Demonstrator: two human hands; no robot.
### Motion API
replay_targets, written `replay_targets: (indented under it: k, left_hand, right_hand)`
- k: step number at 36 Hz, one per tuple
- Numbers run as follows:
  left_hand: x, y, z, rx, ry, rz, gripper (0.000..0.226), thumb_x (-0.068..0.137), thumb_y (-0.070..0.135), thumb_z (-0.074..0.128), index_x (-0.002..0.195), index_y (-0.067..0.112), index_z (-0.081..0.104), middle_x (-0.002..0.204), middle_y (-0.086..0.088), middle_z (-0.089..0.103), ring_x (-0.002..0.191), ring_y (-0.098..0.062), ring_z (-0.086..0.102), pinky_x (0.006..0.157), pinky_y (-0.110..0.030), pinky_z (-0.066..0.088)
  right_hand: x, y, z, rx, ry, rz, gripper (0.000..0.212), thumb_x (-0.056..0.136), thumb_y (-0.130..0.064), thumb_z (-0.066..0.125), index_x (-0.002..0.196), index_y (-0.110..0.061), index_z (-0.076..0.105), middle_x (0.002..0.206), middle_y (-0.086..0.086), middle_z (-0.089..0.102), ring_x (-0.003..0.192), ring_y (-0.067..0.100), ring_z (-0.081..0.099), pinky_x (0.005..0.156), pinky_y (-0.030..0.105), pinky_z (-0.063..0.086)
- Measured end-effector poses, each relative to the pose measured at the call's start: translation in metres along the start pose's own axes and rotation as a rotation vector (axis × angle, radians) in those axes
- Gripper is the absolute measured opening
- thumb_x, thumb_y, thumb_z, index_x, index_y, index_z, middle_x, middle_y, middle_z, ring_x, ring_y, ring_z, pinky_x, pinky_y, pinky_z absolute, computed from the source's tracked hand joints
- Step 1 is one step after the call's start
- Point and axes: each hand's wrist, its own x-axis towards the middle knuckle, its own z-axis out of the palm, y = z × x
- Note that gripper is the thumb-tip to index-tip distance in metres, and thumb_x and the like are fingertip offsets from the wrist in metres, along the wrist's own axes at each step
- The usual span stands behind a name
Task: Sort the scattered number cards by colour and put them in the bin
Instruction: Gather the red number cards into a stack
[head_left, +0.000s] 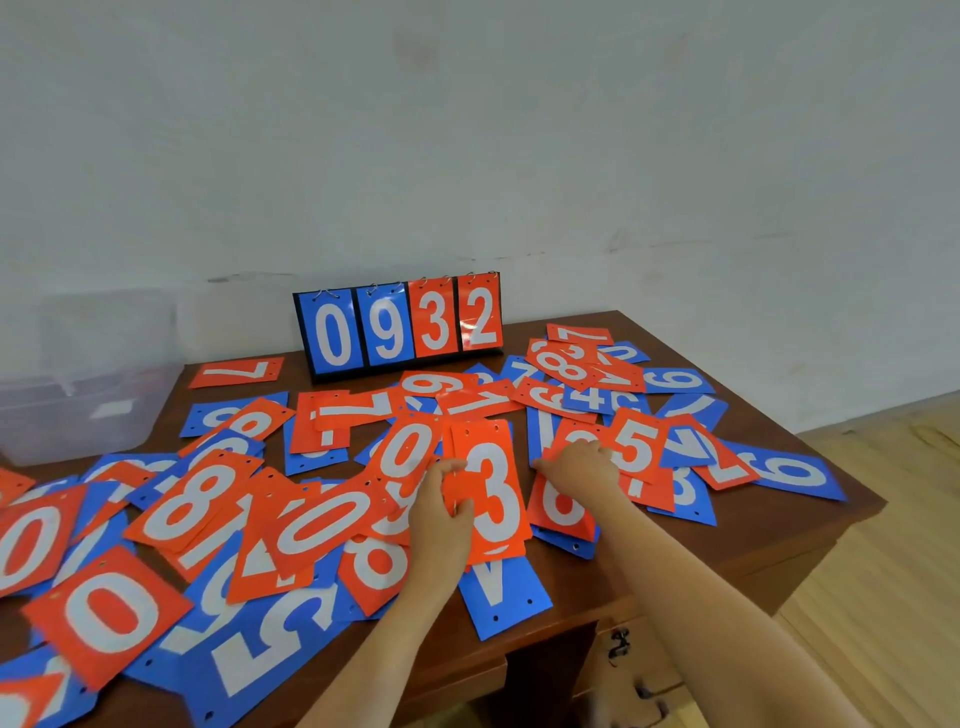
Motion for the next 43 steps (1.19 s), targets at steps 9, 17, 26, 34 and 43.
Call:
replay_targets:
  k: [9, 17, 26, 34, 43]
  left_hand:
    - [0.000, 0.000, -0.011, -0.036, -0.005, -0.037, 0.038, 0.091, 0.002, 0.055, 0.114, 0.032, 0.051, 0.131, 0.009, 0.048, 0.125, -0.013, 0.046, 0.096, -0.039, 0.051]
    - [-0.004, 0.003, -0.022, -0.010, 0.023, -0.053, 0.037, 0.091, 0.001, 0.056, 0.120, 0.023, 0.053, 0.132, 0.008, 0.048, 0.128, -0.012, 0.042, 0.100, -0.028, 0.042]
    - [-0.014, 0.000, -0.030, -0.044, 0.027, -0.065, 0.038, 0.091, -0.002, 0.052, 0.118, 0.025, 0.053, 0.135, 0.003, 0.048, 0.129, -0.016, 0.043, 0.102, -0.036, 0.046]
    - [-0.023, 0.004, -0.030, -0.109, 0.017, -0.077, 0.041, 0.093, -0.003, 0.046, 0.114, 0.031, 0.052, 0.126, 0.011, 0.045, 0.130, -0.017, 0.042, 0.101, -0.043, 0.047]
    - [-0.039, 0.009, -0.020, -0.201, -0.030, -0.053, 0.033, 0.095, 0.007, 0.050, 0.113, 0.034, 0.054, 0.126, 0.010, 0.049, 0.108, -0.006, 0.055, 0.072, -0.021, 0.057]
  right_hand:
    - [-0.005, -0.015, -0.001, -0.160, 0.041, -0.067, 0.043, 0.096, -0.045, 0.044, 0.117, -0.010, 0.056, 0.130, 0.014, 0.050, 0.123, 0.030, 0.042, 0.092, 0.034, 0.040]
    - [-0.030, -0.018, -0.006, -0.262, 0.051, -0.270, 0.021, 0.098, -0.013, 0.044, 0.111, -0.005, 0.057, 0.109, 0.009, 0.062, 0.106, 0.024, 0.060, 0.078, 0.026, 0.046]
    - [-0.060, -0.005, -0.024, -0.009, 0.322, -0.349, 0.028, 0.096, -0.011, 0.047, 0.122, -0.010, 0.056, 0.117, 0.006, 0.059, 0.100, 0.019, 0.060, 0.080, 0.026, 0.052]
    - [-0.100, 0.019, -0.015, 0.969, 0.203, -0.355, 0.021, 0.094, -0.015, 0.054, 0.112, -0.022, 0.060, 0.112, -0.003, 0.063, 0.098, 0.011, 0.062, 0.068, 0.022, 0.054]
    - [-0.118, 0.027, 0.022, 0.871, 0.146, -0.319, 0.015, 0.091, -0.021, 0.060, 0.104, -0.022, 0.054, 0.096, -0.006, 0.060, 0.088, 0.010, 0.059, 0.071, 0.023, 0.053]
